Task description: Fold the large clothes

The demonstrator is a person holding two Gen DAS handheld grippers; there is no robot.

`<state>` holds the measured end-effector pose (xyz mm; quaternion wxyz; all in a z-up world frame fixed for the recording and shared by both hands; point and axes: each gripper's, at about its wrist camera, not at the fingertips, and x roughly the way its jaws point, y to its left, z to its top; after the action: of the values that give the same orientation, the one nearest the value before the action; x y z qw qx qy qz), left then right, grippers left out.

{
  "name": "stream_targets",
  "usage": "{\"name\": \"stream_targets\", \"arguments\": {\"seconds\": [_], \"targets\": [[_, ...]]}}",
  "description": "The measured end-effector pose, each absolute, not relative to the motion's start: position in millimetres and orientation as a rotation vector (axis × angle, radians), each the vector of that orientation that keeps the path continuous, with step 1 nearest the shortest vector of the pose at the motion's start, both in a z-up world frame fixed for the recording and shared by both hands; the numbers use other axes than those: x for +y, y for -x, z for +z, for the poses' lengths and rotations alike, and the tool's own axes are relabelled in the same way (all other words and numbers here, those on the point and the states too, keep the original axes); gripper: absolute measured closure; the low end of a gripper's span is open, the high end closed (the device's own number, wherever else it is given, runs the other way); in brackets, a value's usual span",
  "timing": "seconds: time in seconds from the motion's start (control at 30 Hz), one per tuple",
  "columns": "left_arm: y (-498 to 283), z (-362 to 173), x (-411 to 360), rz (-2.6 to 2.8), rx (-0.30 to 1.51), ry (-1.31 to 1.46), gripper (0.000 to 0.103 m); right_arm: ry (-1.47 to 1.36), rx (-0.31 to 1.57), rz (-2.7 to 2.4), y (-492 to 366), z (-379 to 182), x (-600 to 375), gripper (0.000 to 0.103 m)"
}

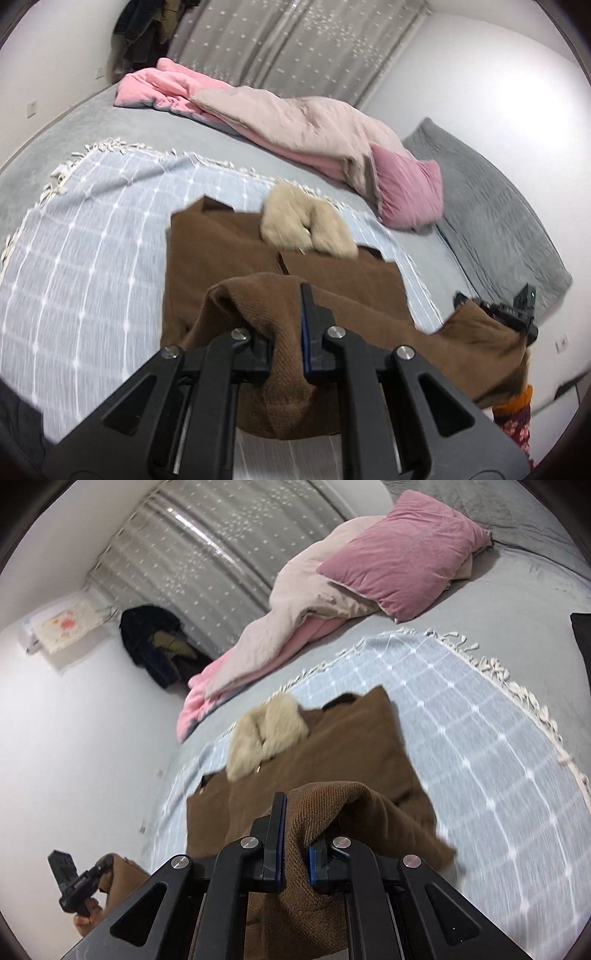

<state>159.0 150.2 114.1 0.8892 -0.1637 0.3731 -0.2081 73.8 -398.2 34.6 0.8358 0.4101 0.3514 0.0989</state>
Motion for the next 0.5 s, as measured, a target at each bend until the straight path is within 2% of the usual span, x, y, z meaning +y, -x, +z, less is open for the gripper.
{"name": "stream_targets", "arguments": {"seconds": [0.17, 0.33, 0.43, 0.5], "targets": [[-221, 75, 152, -0.320, 0.790, 0.339, 0.089, -0.942, 0.758, 0.164, -130, -4, -415, 0.094], [-279, 8, 144, -0.242, 0.911, 0.298, 0.081, -1.006, 0.811, 0.127, -179, -61, -420, 0.093], [-298, -37, 129, -0.223, 1.053, 0.199, 0.073, -1.018, 0.921, 0.061, -203, -104, -414, 0.086], [-296, -39, 132, -0.247, 1.039, 0.205, 0.071, -1.036, 0.949, 0.053, -207, -121, -413, 0.083]]}}
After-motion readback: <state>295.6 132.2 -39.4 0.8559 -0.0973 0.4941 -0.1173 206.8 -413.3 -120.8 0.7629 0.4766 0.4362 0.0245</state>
